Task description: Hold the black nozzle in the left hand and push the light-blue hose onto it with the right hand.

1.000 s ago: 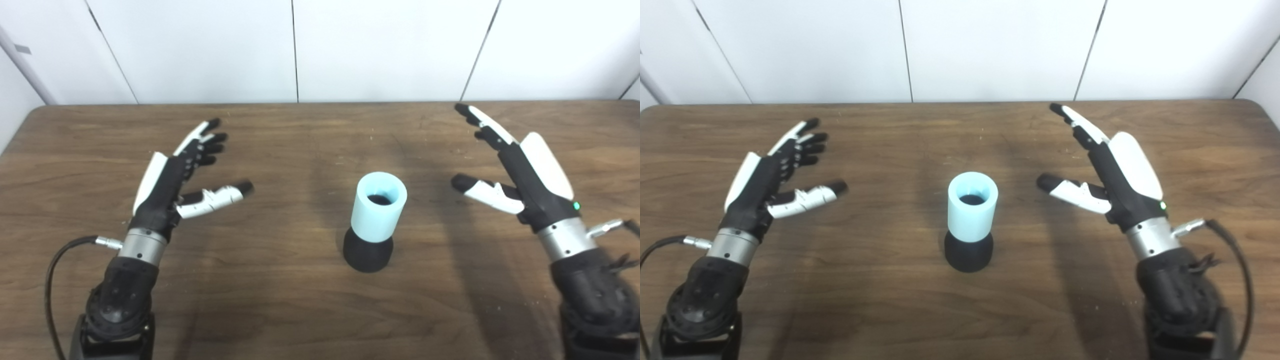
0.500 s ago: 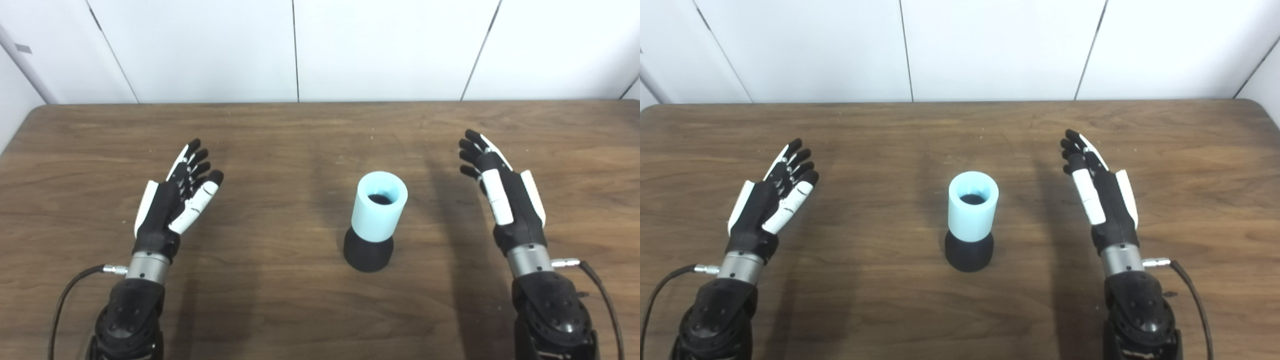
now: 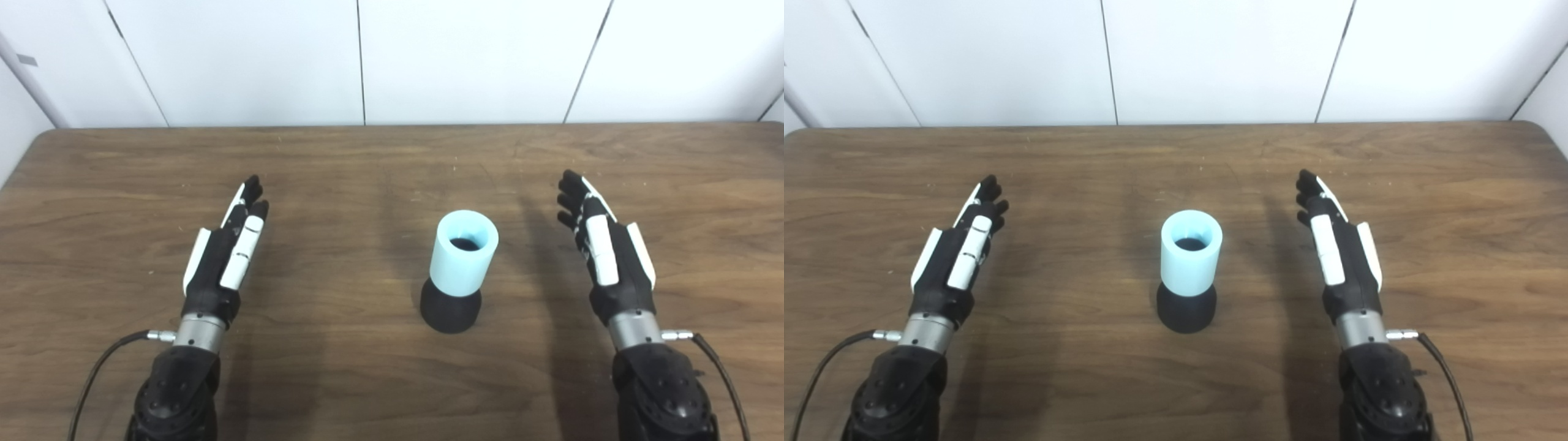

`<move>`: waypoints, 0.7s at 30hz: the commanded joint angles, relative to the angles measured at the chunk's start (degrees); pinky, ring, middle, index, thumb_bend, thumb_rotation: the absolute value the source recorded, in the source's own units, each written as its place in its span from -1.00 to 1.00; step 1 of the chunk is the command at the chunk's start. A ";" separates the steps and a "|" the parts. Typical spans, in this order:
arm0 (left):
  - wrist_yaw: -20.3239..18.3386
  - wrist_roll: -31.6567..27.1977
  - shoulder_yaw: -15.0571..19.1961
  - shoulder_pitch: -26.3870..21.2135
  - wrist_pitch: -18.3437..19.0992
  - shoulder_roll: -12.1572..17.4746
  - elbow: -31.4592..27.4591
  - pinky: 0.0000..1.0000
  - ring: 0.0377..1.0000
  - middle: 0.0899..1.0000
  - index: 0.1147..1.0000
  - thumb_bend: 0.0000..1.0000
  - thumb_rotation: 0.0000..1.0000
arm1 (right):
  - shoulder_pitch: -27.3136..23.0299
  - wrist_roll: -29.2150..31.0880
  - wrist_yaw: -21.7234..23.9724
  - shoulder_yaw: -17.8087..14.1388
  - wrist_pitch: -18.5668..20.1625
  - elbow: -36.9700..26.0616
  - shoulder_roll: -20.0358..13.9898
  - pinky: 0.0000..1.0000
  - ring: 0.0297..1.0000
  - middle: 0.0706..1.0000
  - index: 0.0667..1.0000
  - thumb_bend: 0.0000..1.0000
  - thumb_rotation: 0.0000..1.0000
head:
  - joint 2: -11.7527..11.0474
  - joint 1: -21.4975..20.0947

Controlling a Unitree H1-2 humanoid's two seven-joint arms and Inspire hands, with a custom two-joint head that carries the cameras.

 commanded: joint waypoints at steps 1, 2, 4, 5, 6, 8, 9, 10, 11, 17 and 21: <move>0.31 -1.23 -0.19 -0.75 -1.95 -0.17 -0.74 0.98 0.97 1.00 1.00 -0.19 0.88 | -1.11 0.92 -0.63 0.14 -3.30 -0.93 -0.48 0.85 0.87 0.84 0.83 -0.04 1.00 | -0.15 0.18; 0.35 -1.52 -0.20 -0.69 -2.03 -0.18 -0.60 0.99 0.97 1.00 1.00 -0.18 0.92 | -1.03 0.97 -0.72 0.19 -3.55 -0.78 -0.61 0.85 0.87 0.84 0.83 -0.03 1.00 | -0.21 0.21; 0.47 -1.88 -0.23 -0.53 -2.08 -0.25 -0.46 0.99 0.97 1.00 0.99 -0.16 0.95 | -0.73 0.92 -0.96 0.31 -4.14 -0.60 -0.85 0.85 0.87 0.84 0.83 -0.02 1.00 | -0.71 0.39; 0.56 -1.92 -0.27 -0.45 -1.98 -0.31 -0.52 0.99 0.97 1.00 0.99 -0.14 0.96 | -0.63 0.82 -1.13 0.37 -4.44 -0.44 -0.96 0.85 0.87 0.85 0.83 -0.02 1.00 | -0.71 0.39; 0.65 -1.88 -0.33 -0.35 -1.86 -0.39 -0.60 0.99 0.97 0.99 0.98 -0.13 0.98 | -0.54 0.69 -1.31 0.42 -4.78 -0.21 -1.06 0.86 0.88 0.85 0.83 -0.02 1.00 | -1.34 0.51; 0.81 -1.71 -0.45 -0.22 -1.65 -0.52 -0.74 0.99 0.96 0.98 0.98 -0.12 0.99 | -0.46 0.42 -1.68 0.52 -5.35 0.29 -1.23 0.85 0.88 0.85 0.83 -0.01 1.00 | -1.80 0.60; 0.94 -1.57 -0.45 -0.07 -1.63 -0.58 -0.88 0.99 0.96 0.98 0.98 -0.12 0.99 | -0.30 0.11 -1.93 0.68 -5.83 0.61 -1.30 0.86 0.88 0.85 0.83 -0.01 1.00 | -2.53 0.81; 1.05 -1.47 -0.46 0.05 -1.65 -0.62 -0.98 0.99 0.96 0.97 0.97 -0.12 1.00 | -0.16 -0.12 -2.14 0.83 -6.25 0.87 -1.36 0.87 0.88 0.86 0.83 -0.01 1.00 | -2.86 0.91; 1.14 -1.40 -0.48 0.18 -1.73 -0.66 -1.03 0.98 0.95 0.97 0.97 -0.12 1.00 | -0.02 -0.22 -2.30 0.94 -6.60 1.08 -1.44 0.88 0.88 0.86 0.83 -0.01 1.00 | -3.51 1.06; 1.74 -1.13 -0.73 1.31 -2.96 -0.77 -0.94 0.98 0.95 0.97 0.97 -0.16 1.00 | 1.22 -0.65 -2.94 1.62 -9.07 2.04 -1.75 0.90 0.89 0.87 0.83 -0.01 1.00 | -6.56 0.98; 1.90 -1.58 -0.74 1.88 -4.15 -0.89 -0.29 0.99 0.96 0.96 0.96 -0.19 1.00 | 1.67 -0.21 -3.04 1.85 -10.78 3.28 -2.04 0.91 0.90 0.87 0.82 0.01 1.00 | -7.96 1.22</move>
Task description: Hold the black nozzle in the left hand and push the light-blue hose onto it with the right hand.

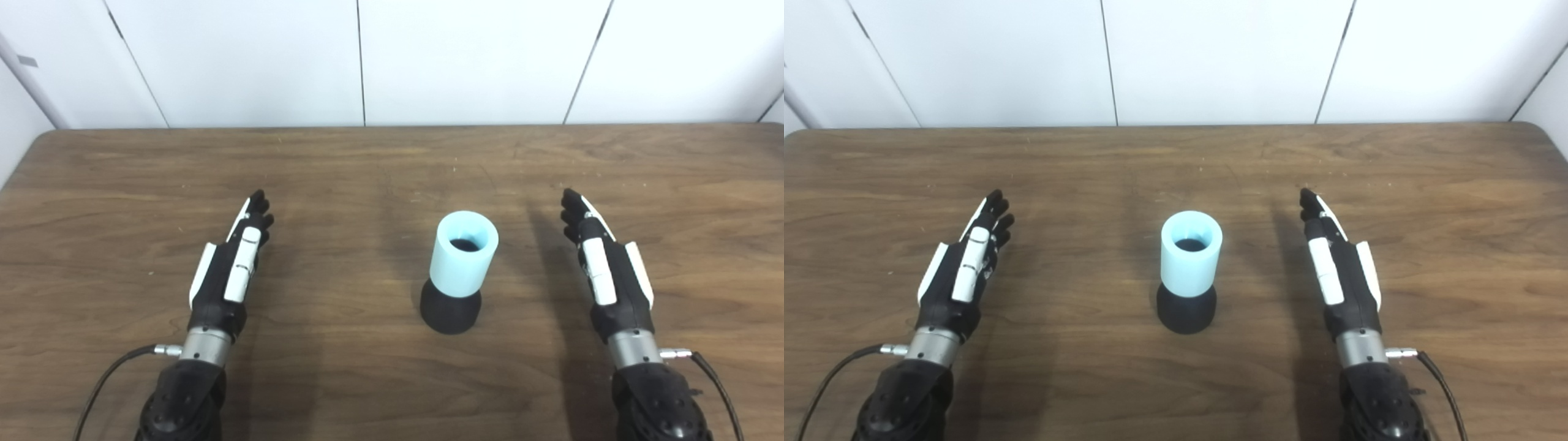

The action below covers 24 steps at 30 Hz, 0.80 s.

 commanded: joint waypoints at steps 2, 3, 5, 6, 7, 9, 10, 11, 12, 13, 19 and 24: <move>0.72 -0.61 -0.05 -0.77 -3.69 -0.24 0.01 0.99 0.96 0.95 0.95 -0.19 1.00 | -0.62 0.84 -0.33 0.03 -4.07 0.24 -0.51 0.92 0.90 0.87 0.82 0.02 1.00 | -0.61 -0.07; 0.75 -0.65 -0.06 -0.71 -3.94 -0.30 0.19 0.99 0.96 0.95 0.95 -0.20 1.00 | -0.62 1.11 -0.23 -0.06 -4.36 0.48 -0.68 0.93 0.90 0.88 0.83 0.04 1.00 | -0.73 -0.11; 0.79 -0.68 -0.08 -0.60 -4.39 -0.39 0.53 0.99 0.96 0.95 0.94 -0.22 1.00 | -0.45 1.55 -0.13 -0.15 -4.58 0.51 -0.88 0.94 0.91 0.88 0.83 0.05 1.00 | -1.37 0.00; 0.81 -0.68 -0.12 -0.52 -4.61 -0.43 0.68 0.99 0.96 0.94 0.94 -0.22 1.00 | -0.36 1.75 -0.12 -0.20 -4.57 0.47 -0.97 0.94 0.91 0.88 0.83 0.08 1.00 | -1.61 0.05; 0.83 -0.64 -0.18 -0.45 -4.81 -0.48 0.81 0.99 0.96 0.94 0.93 -0.22 1.00 | -0.30 1.96 -0.13 -0.25 -4.60 0.55 -1.04 0.94 0.91 0.89 0.83 0.09 1.00 | -1.99 0.18; 0.86 -0.60 -0.24 -0.37 -5.32 -0.48 1.27 0.98 0.96 0.94 0.93 -0.22 1.00 | -0.20 2.25 -0.20 -0.25 -4.83 0.95 -1.09 0.93 0.91 0.89 0.83 0.11 1.00 | -2.58 0.40; 0.86 -0.62 -0.23 -0.37 -5.62 -0.45 1.61 0.98 0.95 0.94 0.93 -0.22 1.00 | -0.17 2.34 -0.23 -0.23 -5.13 1.32 -1.10 0.93 0.91 0.88 0.83 0.11 1.00 | -3.08 0.54; 0.86 -0.65 -0.21 -0.35 -5.93 -0.41 1.95 0.98 0.95 0.94 0.93 -0.21 1.00 | -0.10 2.41 -0.25 -0.20 -5.43 1.60 -1.10 0.92 0.91 0.88 0.82 0.11 1.00 | -3.36 0.65; 0.85 -0.66 -0.22 -0.32 -6.16 -0.39 2.19 0.99 0.95 0.94 0.92 -0.20 1.00 | 0.00 2.48 -0.23 -0.16 -5.70 1.82 -1.13 0.92 0.90 0.88 0.82 0.11 1.00 | -3.53 0.70; 0.87 -0.63 -0.25 -0.27 -6.37 -0.41 2.41 0.99 0.95 0.94 0.92 -0.19 1.00 | 0.09 2.53 -0.19 -0.14 -5.95 2.04 -1.19 0.91 0.90 0.88 0.82 0.12 1.00 | -3.89 0.78; 1.11 0.02 -0.73 0.03 -6.97 -0.56 2.69 0.99 0.95 0.93 0.92 -0.17 1.00 | 0.21 3.18 0.03 -0.28 -7.69 4.07 -1.72 0.89 0.90 0.87 0.81 0.16 1.00 | -6.09 0.90; 1.45 0.29 -0.97 -0.06 -8.53 -0.40 4.66 0.97 0.94 0.92 0.89 -0.15 1.00 | 0.05 3.40 -0.13 -0.23 -9.25 6.42 -1.93 0.89 0.88 0.86 0.80 0.17 1.00 | -7.77 0.91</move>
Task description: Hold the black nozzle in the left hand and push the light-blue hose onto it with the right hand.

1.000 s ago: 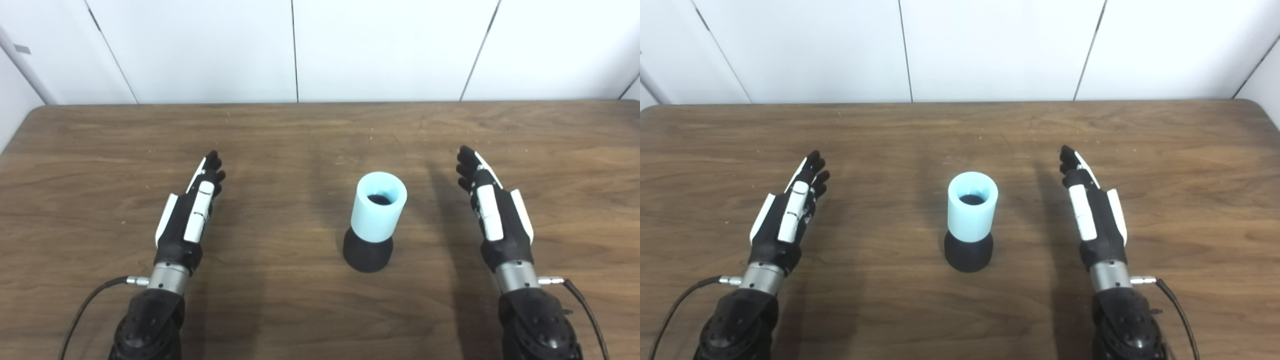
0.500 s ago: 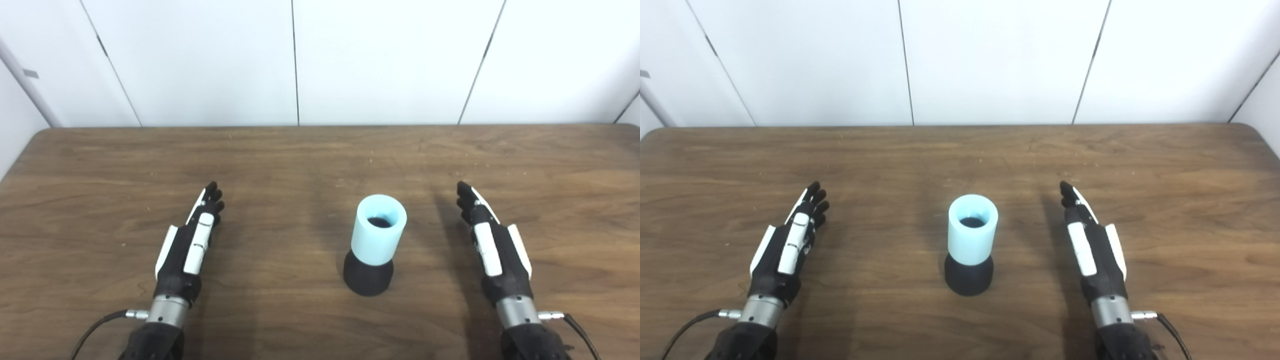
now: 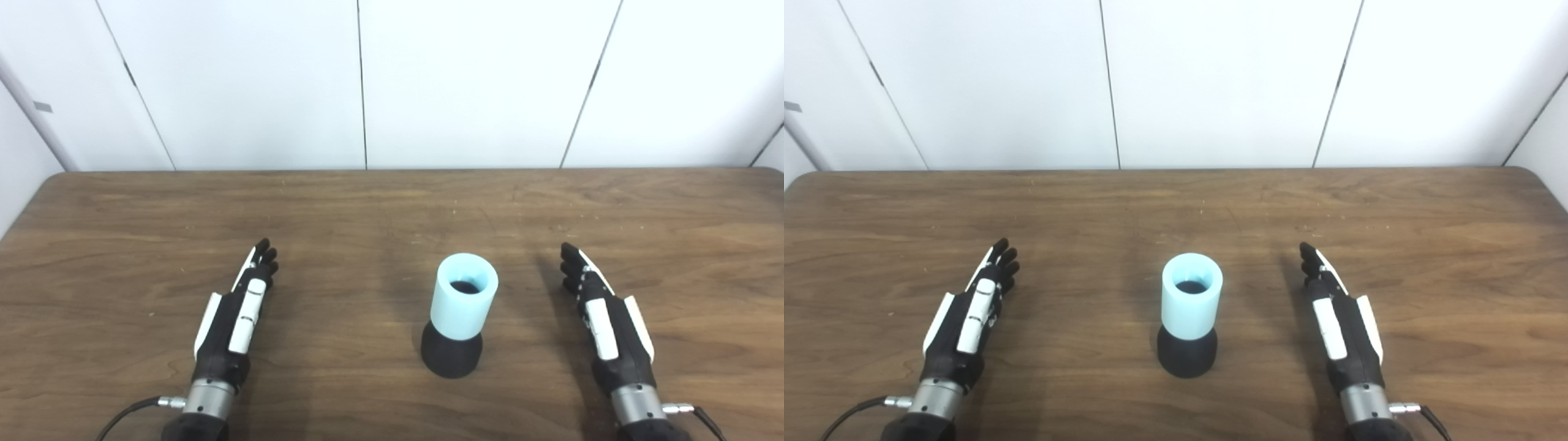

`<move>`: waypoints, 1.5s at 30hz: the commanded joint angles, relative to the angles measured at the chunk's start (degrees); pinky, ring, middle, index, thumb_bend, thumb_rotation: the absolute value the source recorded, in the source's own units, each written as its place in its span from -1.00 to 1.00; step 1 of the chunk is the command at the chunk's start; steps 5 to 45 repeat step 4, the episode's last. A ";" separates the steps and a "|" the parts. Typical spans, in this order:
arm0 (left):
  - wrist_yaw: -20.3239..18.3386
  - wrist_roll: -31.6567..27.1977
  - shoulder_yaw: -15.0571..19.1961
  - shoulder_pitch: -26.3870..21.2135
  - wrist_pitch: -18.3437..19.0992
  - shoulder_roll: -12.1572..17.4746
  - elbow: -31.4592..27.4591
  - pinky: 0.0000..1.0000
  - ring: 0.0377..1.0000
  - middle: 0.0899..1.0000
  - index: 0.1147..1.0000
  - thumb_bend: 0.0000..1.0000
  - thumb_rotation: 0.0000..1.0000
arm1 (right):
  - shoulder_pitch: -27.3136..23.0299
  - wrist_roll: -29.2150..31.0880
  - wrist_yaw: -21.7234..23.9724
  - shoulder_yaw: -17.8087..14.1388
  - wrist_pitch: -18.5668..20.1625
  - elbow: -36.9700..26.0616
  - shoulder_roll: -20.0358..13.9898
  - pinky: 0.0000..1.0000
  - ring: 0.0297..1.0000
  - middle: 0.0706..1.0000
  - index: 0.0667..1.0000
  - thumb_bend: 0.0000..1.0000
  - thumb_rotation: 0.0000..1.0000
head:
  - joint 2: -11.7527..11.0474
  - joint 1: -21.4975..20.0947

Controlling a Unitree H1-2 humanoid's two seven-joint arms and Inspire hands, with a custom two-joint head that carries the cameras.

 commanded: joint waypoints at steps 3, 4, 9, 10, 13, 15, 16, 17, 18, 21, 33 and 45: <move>0.72 0.44 -0.39 -0.36 -2.67 0.00 0.97 0.96 0.93 0.91 0.87 -0.16 1.00 | -0.77 0.72 -0.10 -0.21 -3.01 1.43 -0.56 0.88 0.87 0.84 0.81 0.18 1.00 | -0.69 0.13; 0.75 0.47 -0.42 -0.40 -2.85 0.00 1.17 0.96 0.93 0.91 0.87 -0.16 1.00 | -0.84 0.79 -0.10 -0.20 -3.18 1.67 -0.59 0.88 0.86 0.84 0.81 0.18 1.00 | -0.69 0.13; 0.75 0.47 -0.42 -0.40 -2.85 0.00 1.17 0.96 0.93 0.91 0.87 -0.16 1.00 | -0.84 0.79 -0.10 -0.20 -3.18 1.67 -0.59 0.88 0.86 0.84 0.81 0.18 1.00 | -0.69 0.13; 0.75 0.47 -0.42 -0.40 -2.85 0.00 1.17 0.96 0.93 0.91 0.87 -0.16 1.00 | -0.84 0.79 -0.10 -0.20 -3.18 1.67 -0.59 0.88 0.86 0.84 0.81 0.18 1.00 | -0.69 0.13; 0.75 0.47 -0.42 -0.40 -2.85 0.00 1.17 0.96 0.93 0.91 0.87 -0.16 1.00 | -0.84 0.79 -0.10 -0.20 -3.18 1.67 -0.59 0.88 0.86 0.84 0.81 0.18 1.00 | -0.69 0.13; 0.75 0.47 -0.42 -0.40 -2.85 0.00 1.17 0.96 0.93 0.91 0.87 -0.16 1.00 | -0.84 0.79 -0.10 -0.20 -3.18 1.67 -0.59 0.88 0.86 0.84 0.81 0.18 1.00 | -0.69 0.13; 0.75 0.47 -0.42 -0.40 -2.85 0.00 1.17 0.96 0.93 0.91 0.87 -0.16 1.00 | -0.84 0.79 -0.10 -0.20 -3.18 1.67 -0.59 0.88 0.86 0.84 0.81 0.18 1.00 | -0.69 0.13; 0.75 0.47 -0.42 -0.40 -2.85 0.00 1.17 0.96 0.93 0.91 0.87 -0.16 1.00 | -0.84 0.79 -0.10 -0.20 -3.18 1.67 -0.59 0.88 0.86 0.84 0.81 0.18 1.00 | -0.69 0.13; 0.75 0.47 -0.42 -0.40 -2.85 0.00 1.17 0.96 0.93 0.91 0.87 -0.16 1.00 | -0.84 0.79 -0.10 -0.20 -3.18 1.67 -0.59 0.88 0.86 0.84 0.81 0.18 1.00 | -0.69 0.13; 0.75 0.47 -0.42 -0.40 -2.85 0.00 1.17 0.96 0.93 0.91 0.87 -0.16 1.00 | -0.84 0.79 -0.10 -0.20 -3.18 1.67 -0.59 0.88 0.86 0.84 0.81 0.18 1.00 | -0.69 0.13; 0.75 0.47 -0.42 -0.40 -2.85 0.00 1.17 0.96 0.93 0.91 0.87 -0.16 1.00 | -0.84 0.79 -0.10 -0.20 -3.18 1.67 -0.59 0.88 0.86 0.84 0.81 0.18 1.00 | -0.69 0.13; 0.75 0.47 -0.42 -0.40 -2.85 0.00 1.17 0.96 0.93 0.91 0.87 -0.16 1.00 | -0.84 0.79 -0.10 -0.20 -3.18 1.67 -0.59 0.88 0.86 0.84 0.81 0.18 1.00 | -0.69 0.13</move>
